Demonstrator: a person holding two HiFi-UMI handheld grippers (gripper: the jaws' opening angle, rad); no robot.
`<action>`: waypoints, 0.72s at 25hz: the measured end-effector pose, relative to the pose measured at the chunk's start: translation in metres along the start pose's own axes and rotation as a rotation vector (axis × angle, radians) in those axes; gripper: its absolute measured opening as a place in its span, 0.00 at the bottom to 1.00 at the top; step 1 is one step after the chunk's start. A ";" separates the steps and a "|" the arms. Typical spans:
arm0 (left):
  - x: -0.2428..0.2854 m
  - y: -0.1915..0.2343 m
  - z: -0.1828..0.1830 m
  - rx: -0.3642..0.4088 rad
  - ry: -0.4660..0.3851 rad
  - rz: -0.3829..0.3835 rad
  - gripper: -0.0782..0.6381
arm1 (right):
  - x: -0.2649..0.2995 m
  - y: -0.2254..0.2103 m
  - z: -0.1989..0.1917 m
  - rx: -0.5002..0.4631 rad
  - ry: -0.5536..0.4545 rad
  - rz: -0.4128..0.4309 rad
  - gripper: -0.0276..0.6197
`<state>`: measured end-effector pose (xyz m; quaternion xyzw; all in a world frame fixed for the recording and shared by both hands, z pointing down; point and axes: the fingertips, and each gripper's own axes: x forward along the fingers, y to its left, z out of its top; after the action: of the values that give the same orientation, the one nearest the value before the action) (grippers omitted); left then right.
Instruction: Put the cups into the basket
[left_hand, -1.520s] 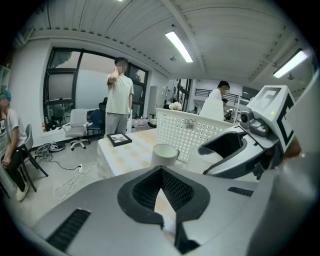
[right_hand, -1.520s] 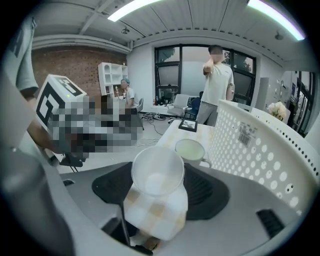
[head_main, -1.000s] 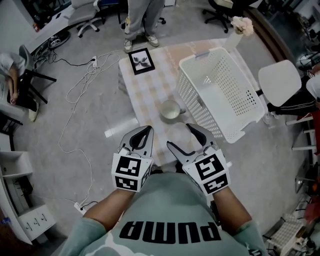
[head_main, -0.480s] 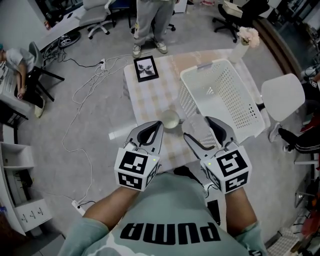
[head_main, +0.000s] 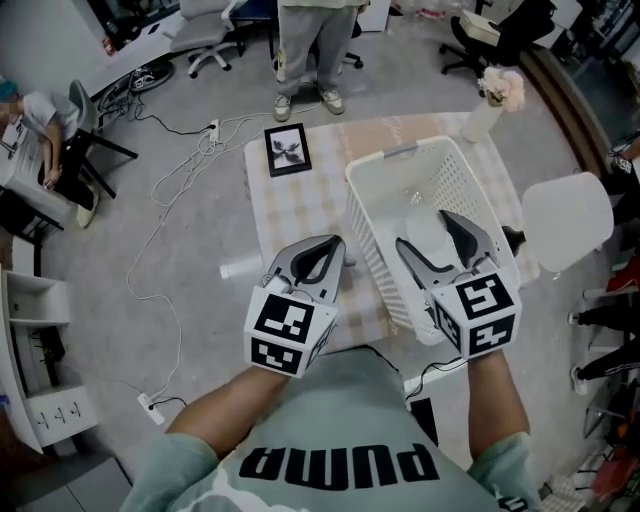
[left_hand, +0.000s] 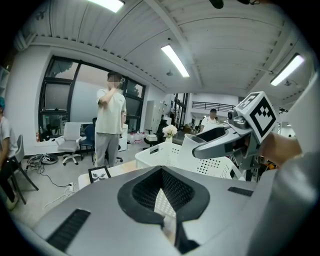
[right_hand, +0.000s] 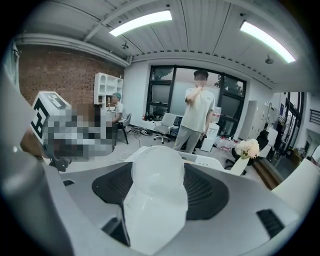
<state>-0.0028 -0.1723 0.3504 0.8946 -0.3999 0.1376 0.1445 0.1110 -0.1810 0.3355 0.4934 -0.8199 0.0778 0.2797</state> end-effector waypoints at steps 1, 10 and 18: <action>0.005 -0.001 0.003 0.001 0.001 0.005 0.11 | 0.004 -0.010 0.000 -0.004 0.000 -0.007 0.54; 0.045 0.000 0.021 0.011 0.005 0.081 0.11 | 0.053 -0.071 -0.022 -0.025 0.032 -0.012 0.54; 0.073 0.021 0.016 0.016 0.043 0.157 0.11 | 0.098 -0.084 -0.050 -0.002 0.089 0.015 0.54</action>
<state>0.0305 -0.2410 0.3655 0.8583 -0.4647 0.1707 0.1348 0.1668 -0.2777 0.4172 0.4831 -0.8103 0.1009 0.3159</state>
